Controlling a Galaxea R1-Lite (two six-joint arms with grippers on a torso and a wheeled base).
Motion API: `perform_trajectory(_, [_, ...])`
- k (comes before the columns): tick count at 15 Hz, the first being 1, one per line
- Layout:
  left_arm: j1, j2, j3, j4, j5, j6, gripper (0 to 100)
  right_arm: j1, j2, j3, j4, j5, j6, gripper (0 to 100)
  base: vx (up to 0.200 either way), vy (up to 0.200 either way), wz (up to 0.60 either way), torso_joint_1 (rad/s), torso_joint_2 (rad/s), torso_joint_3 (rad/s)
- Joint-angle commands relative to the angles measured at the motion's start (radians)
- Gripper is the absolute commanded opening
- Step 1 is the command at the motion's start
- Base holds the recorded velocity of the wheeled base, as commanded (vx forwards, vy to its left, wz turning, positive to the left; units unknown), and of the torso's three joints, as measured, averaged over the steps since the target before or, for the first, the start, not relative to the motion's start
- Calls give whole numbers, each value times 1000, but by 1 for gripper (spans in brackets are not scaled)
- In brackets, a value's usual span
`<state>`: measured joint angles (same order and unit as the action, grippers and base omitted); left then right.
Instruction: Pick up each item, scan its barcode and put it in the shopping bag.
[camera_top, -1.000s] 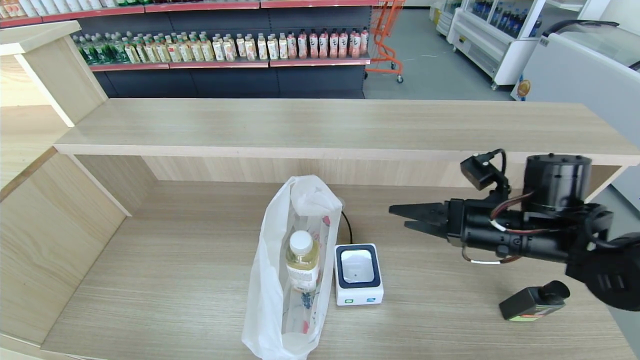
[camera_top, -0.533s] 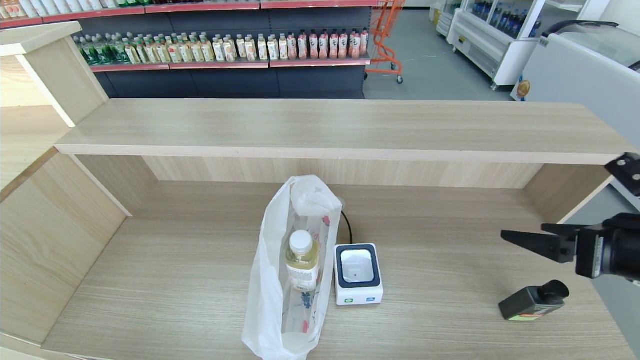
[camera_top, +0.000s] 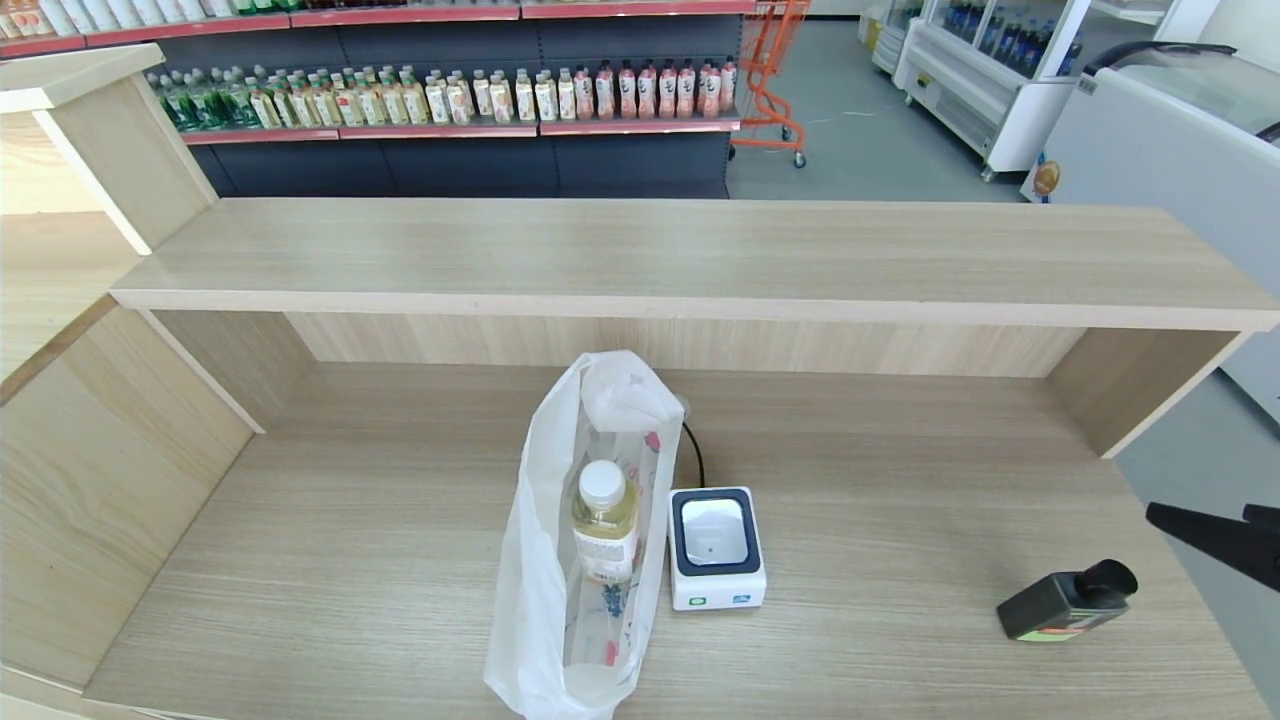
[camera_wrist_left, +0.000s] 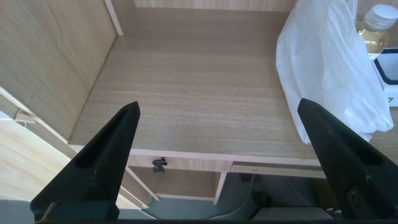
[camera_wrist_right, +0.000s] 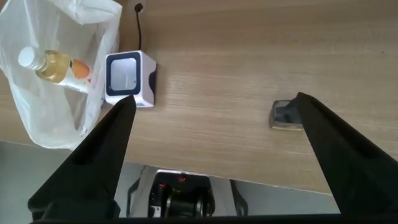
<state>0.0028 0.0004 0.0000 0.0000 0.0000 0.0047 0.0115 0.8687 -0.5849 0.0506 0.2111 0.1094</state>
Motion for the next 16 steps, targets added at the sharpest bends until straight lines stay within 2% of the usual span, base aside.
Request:
perform_trajectory(1, [-1, 0, 0, 0, 0, -2, 100, -1, -71, 28, 15, -27, 6, 100, -200, 0, 0, 7, 2, 2])
perform_trajectory(4, [0, 0, 0, 0, 0, -3, 100, -1, -108, 60, 25, -38, 47, 100, -200, 0, 0, 2, 1, 5])
perform_trajectory(9, [-1, 0, 0, 0, 0, -2, 100, -1, -68, 39, 25, -38, 73, 100, -200, 0, 0, 1, -1, 1])
perform_trajectory(12, [0, 0, 0, 0, 0, 0, 100, -1, -57, 43, 26, -38, 93, 100, 0, 0, 0, 0, 0, 0])
perform_trajectory(16, [-1, 0, 0, 0, 2, 1, 100, -2, -42, 42, 26, -39, 131, 100, 0, -200, 0, -1, 1, 7])
